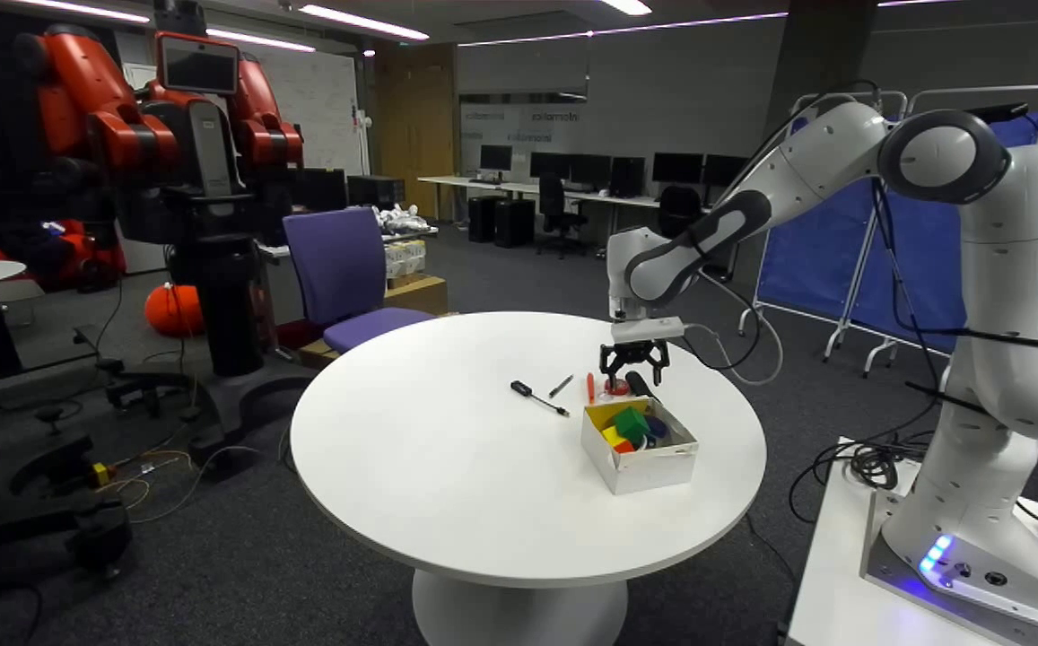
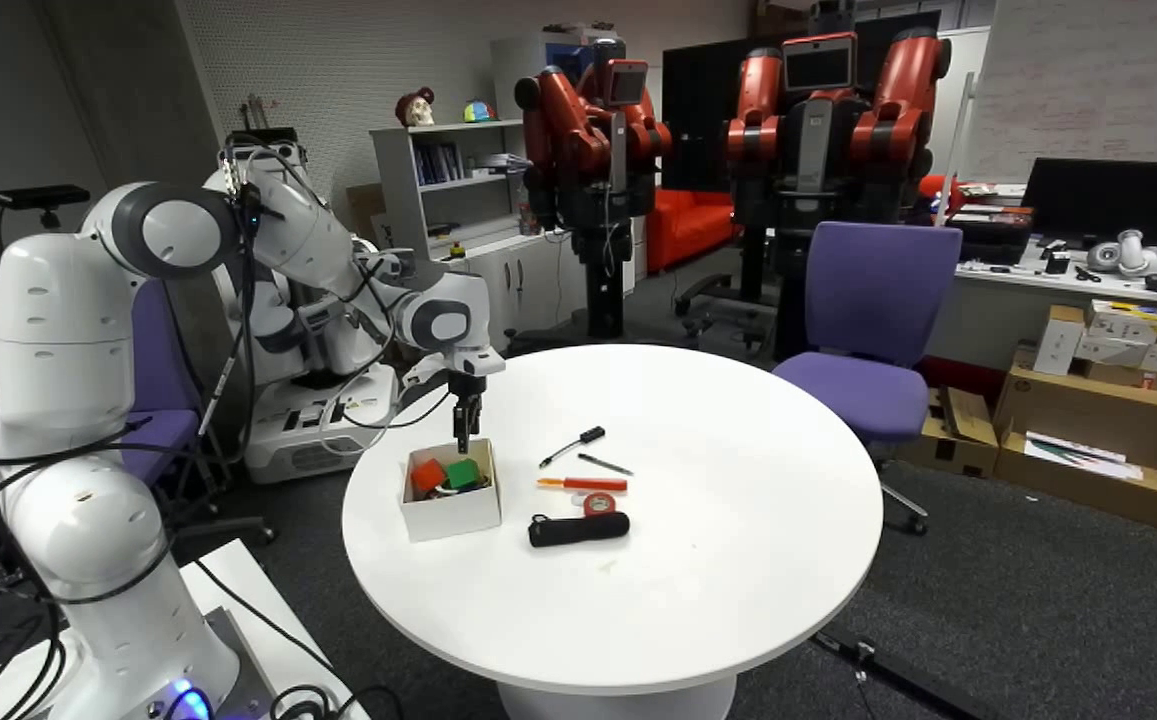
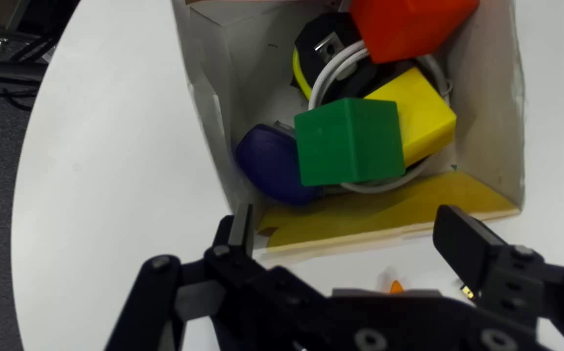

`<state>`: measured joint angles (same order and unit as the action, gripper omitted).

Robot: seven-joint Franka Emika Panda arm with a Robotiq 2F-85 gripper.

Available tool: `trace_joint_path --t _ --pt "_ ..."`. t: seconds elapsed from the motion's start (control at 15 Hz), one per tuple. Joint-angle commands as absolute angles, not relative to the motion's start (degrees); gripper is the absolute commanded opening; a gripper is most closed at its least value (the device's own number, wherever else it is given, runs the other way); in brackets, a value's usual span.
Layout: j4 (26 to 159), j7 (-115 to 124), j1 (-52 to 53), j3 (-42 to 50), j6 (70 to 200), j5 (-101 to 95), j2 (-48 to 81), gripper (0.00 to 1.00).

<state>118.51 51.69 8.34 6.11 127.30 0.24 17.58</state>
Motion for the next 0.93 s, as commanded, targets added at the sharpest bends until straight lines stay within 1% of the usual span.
trace_joint_path --t 0.0,0.07,0.47,0.6,0.87 --pt "118.3 57.1 6.9 8.0 125.2 -5.7 15.0 1.00" --pt "118.2 57.5 6.4 8.7 125.1 -7.4 14.8 1.00" --pt "117.7 61.0 0.9 13.0 134.9 -11.0 16.4 1.00" --pt "118.1 59.0 -1.0 14.1 138.4 -12.1 17.2 1.00" --pt "118.4 51.3 -5.7 13.8 146.6 -7.9 21.0 1.00"
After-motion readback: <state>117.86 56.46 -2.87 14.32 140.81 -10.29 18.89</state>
